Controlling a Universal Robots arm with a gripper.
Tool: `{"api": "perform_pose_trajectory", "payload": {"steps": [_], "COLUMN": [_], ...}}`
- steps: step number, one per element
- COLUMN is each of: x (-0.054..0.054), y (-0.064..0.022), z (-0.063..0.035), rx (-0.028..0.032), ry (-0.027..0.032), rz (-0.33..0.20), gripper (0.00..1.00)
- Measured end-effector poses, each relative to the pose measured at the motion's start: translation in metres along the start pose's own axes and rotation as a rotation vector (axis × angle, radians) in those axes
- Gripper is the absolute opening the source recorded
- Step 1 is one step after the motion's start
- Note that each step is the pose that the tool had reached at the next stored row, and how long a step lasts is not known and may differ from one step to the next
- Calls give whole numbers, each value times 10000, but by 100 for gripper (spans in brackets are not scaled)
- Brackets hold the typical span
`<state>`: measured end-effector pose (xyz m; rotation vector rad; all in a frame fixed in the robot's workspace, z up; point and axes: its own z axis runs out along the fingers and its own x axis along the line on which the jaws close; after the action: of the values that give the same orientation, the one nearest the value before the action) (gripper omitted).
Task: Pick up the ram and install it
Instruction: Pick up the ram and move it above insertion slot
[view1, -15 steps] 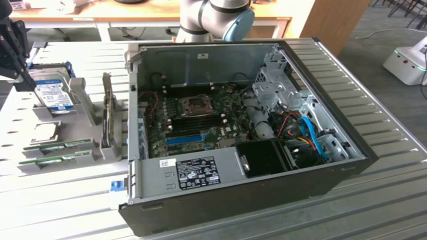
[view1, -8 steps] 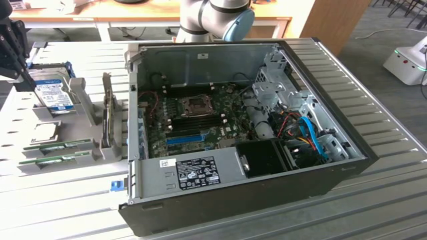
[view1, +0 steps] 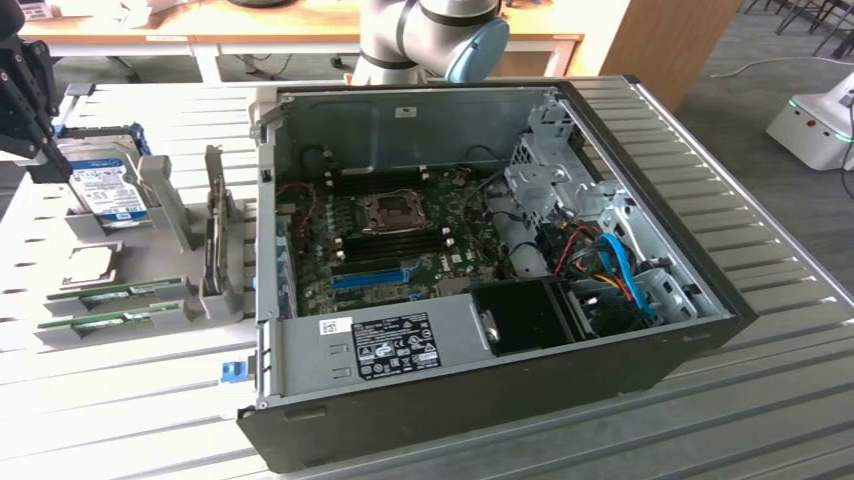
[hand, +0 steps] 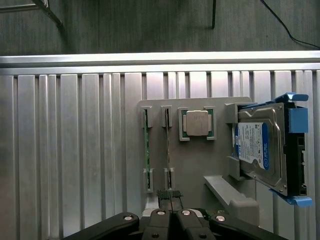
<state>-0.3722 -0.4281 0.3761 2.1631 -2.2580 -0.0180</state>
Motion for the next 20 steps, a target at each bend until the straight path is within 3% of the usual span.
{"api": "perform_pose_trajectory", "payload": {"steps": [5, 10, 15, 20], "x": [2, 5, 5, 5], "y": [2, 1, 2, 0], "z": [1, 0, 12, 100], "rx": [2, 1, 1, 1], "ry": [-1, 0, 0, -5], "rz": [2, 0, 0, 0], "gripper": [11, 30, 30, 30]}}
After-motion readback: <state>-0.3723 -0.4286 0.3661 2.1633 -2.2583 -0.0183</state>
